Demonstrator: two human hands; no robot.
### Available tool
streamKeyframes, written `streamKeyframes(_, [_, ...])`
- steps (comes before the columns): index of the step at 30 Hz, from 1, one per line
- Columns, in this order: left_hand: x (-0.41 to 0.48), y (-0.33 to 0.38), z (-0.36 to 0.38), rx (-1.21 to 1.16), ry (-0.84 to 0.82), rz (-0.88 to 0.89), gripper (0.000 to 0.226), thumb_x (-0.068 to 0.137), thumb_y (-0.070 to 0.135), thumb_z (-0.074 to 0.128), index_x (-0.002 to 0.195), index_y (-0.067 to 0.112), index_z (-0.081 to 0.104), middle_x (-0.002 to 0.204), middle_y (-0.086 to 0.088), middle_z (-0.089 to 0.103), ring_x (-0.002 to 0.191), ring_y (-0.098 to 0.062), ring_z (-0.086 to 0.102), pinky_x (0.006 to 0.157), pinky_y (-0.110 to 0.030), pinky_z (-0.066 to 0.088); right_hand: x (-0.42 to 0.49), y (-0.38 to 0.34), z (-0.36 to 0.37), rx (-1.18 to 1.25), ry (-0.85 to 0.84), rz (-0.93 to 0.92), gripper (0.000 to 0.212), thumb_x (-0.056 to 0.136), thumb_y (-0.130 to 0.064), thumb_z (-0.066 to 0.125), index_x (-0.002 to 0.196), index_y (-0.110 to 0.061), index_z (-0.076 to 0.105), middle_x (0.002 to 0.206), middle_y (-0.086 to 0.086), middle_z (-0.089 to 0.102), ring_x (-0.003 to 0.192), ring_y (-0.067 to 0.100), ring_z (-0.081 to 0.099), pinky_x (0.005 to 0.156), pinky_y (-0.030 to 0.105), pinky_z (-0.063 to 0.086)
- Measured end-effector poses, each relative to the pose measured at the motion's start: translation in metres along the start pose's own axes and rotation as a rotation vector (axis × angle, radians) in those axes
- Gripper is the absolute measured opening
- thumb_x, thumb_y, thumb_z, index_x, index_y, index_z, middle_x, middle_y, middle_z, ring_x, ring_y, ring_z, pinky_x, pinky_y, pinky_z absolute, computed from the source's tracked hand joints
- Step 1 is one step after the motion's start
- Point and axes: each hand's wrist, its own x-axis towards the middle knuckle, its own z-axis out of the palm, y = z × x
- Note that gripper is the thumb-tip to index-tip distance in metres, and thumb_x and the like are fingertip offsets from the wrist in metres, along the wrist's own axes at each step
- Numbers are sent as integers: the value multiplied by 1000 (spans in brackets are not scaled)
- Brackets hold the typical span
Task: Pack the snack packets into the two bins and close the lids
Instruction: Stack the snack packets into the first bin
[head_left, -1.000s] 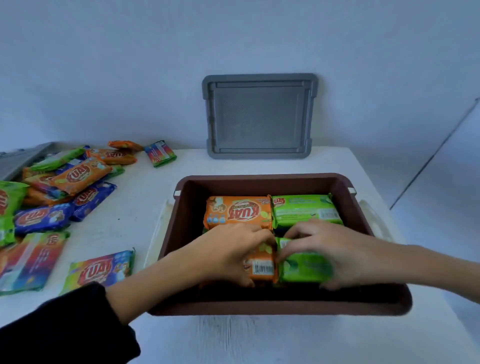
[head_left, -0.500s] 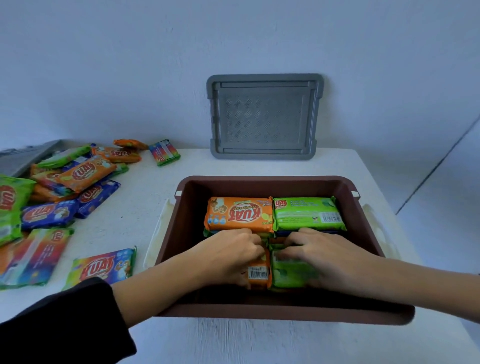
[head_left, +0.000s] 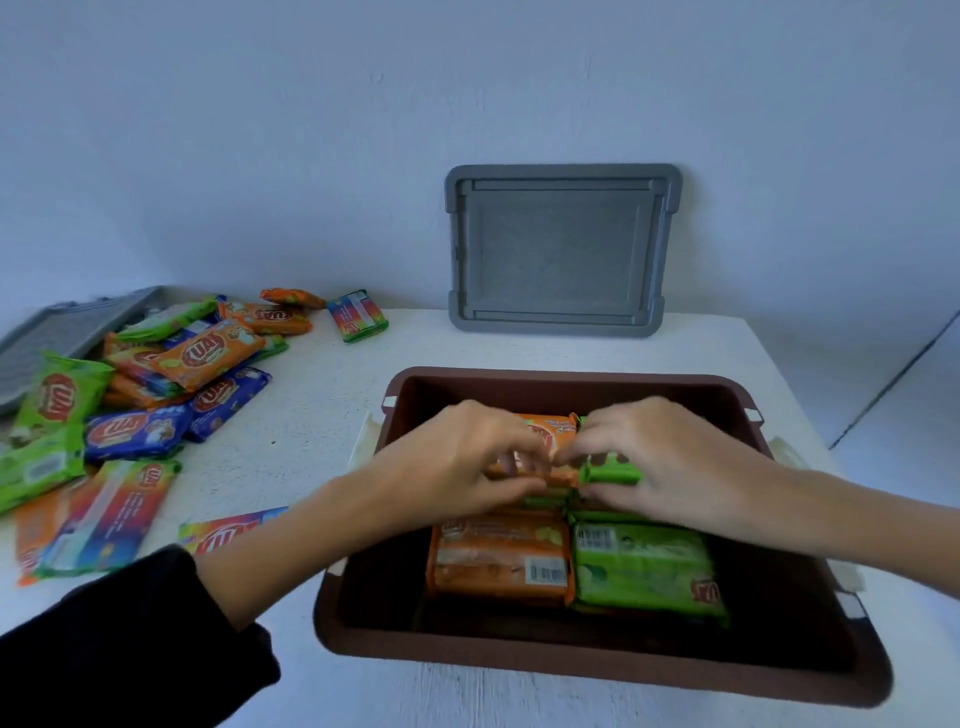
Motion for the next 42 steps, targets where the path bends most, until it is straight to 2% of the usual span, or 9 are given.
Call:
streamKeyframes(5, [-29,-29,-44,19,267,-145,17,85,21,64,98,13,71,90,2,72,79,-4,63,70,-18,51,55,-18,-19,68,128,-102,35,82,-23,67,116,-29,64,102,-7,66,94,10,60,81,28,48])
streamKeyframes(9, [-80,-63,-70,162,381,-348,21,86,27,63,106,21,66,100,8,68,90,-1,59,76,-16,49,113,-44,-17,123,157,-227,39,84,-22,65,122,-27,59,109,-5,64,93,2,52,75,13,39])
streamKeyframes(13, [-151,-110,-78,215,473,-710,26,85,28,64,110,23,64,112,5,63,102,-10,58,88,-31,49,175,-89,1,146,85,-371,45,84,-21,65,127,-24,55,117,0,62,93,1,44,76,16,31])
streamKeyframes(19, [-233,-168,-51,113,413,-1198,45,83,32,64,126,26,53,121,-6,51,109,-20,47,88,-29,38,242,-156,62,132,-164,-509,46,85,-23,62,130,-22,52,121,6,58,107,13,50,81,21,34])
streamKeyframes(22, [-248,-177,-36,67,384,-1237,58,79,43,67,131,27,48,121,-6,47,110,-22,44,90,-31,37,253,-176,91,62,-364,-541,55,86,-31,63,136,-22,45,130,10,50,118,20,47,91,27,37])
streamKeyframes(26, [-255,-182,-20,105,274,-1227,72,71,51,72,134,30,43,130,-2,40,120,-21,36,98,-32,32,249,-179,112,-55,-563,-562,82,77,-47,68,145,-26,28,132,10,39,123,25,40,97,30,36])
streamKeyframes(29, [-258,-184,-17,153,277,-1203,72,71,49,72,134,31,41,132,-1,40,120,-20,35,96,-30,31,243,-177,121,-84,-604,-584,92,72,-47,73,146,-26,22,131,8,36,122,24,41,98,29,39])
streamKeyframes(39, [-269,-179,-24,192,121,-1125,69,74,40,72,134,35,39,136,4,40,122,-17,36,99,-32,36,245,-178,126,-169,-591,-634,93,73,-26,74,147,-27,16,129,9,35,118,24,39,95,31,43])
streamKeyframes(42, [-265,-178,-24,224,108,-1125,70,73,45,71,134,34,37,134,2,41,121,-18,38,97,-33,38,247,-175,124,-176,-584,-635,92,73,-26,75,145,-29,18,129,9,36,119,25,40,93,32,43])
